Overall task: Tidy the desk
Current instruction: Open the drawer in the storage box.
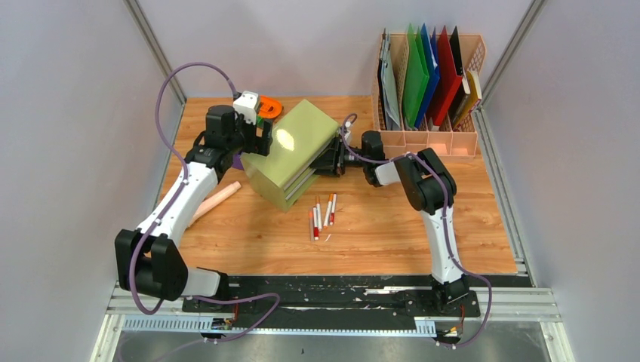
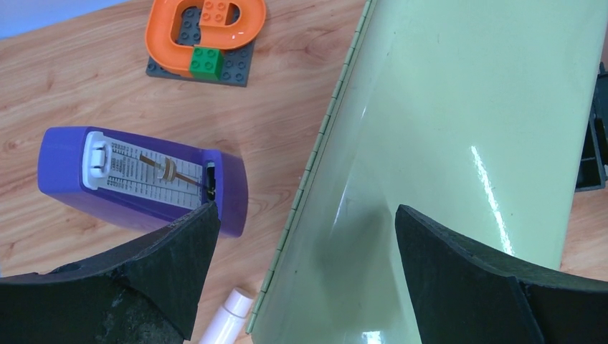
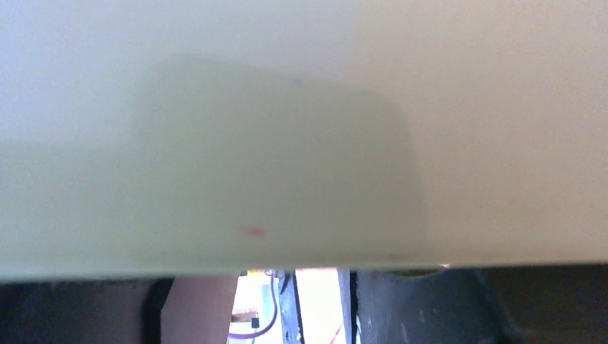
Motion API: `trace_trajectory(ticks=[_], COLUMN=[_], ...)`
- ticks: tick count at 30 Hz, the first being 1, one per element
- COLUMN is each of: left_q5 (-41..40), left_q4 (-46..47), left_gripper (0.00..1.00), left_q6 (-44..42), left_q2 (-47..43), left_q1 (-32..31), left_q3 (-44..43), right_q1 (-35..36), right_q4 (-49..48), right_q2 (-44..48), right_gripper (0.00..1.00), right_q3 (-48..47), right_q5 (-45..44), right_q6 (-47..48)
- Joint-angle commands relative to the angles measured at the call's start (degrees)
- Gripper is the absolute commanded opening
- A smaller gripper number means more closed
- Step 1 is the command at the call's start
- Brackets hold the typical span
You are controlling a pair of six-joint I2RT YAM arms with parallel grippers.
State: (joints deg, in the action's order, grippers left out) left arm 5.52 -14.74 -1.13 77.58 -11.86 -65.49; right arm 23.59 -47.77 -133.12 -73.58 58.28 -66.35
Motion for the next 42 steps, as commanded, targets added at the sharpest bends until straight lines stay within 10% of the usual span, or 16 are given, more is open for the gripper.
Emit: trace_trajectory(ticks=[1,9,20,42], left_q5=[0.76,1.16,0.85,-6.55], left_q4=[1.72,1.25,1.38,3.28], left_gripper=[1.0,1.0,1.0,1.0], left_q6=[1.93,2.38,2.17,2.7], left_q2=[0.48,0.14,-1.06,0.16], left_q1=[0.43,0.43,0.43,0.41], left_q3=[-0.57,-0.38,0.27,1.78], right_q1=[2.14,3.4,2.92,1.68], right_q4=[-5.43,-5.1,-6.02,-10.78], right_q2=[0.11,0.46,2.3,8.91], right_gripper=[0.47,0.38,0.0,0.0], right_q3=[-0.58,-1.4,1.49,9.07], right_q5=[-2.97,-3.57,-3.59,-3.99], right_q6=[-3.23,-4.5,-3.83,-6.14])
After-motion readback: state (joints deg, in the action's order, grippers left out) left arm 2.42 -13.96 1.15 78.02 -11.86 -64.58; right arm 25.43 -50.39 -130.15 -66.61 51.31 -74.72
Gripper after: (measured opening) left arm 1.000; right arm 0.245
